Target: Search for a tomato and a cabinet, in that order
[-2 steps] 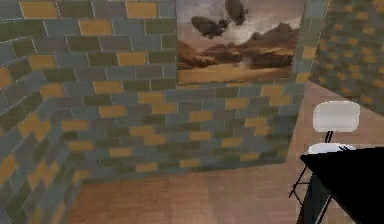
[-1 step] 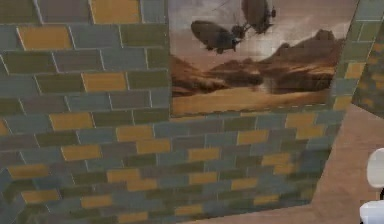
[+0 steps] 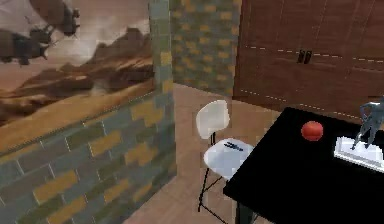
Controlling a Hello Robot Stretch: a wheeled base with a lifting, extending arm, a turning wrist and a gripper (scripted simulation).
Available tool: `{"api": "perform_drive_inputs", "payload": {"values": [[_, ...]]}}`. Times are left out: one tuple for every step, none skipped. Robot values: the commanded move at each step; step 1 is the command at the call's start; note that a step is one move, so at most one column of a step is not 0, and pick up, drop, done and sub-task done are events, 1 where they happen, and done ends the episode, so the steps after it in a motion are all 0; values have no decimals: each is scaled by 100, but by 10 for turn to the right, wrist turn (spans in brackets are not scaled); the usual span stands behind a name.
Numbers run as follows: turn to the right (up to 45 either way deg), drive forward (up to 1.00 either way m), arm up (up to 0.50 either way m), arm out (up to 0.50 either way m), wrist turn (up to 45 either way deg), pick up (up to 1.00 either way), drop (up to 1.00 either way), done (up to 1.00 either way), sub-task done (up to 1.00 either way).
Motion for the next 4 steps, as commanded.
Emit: {"api": "perform_drive_inputs", "payload": {"values": [[330, 0, 0, 0, 0, 0, 0, 0, 0], [0, 0, 0, 0, 0, 0, 0, 0, 100], [450, 0, 0, 0, 0, 0, 0, 0, 0], [450, 0, 0, 0, 0, 0, 0, 0, 0]]}}
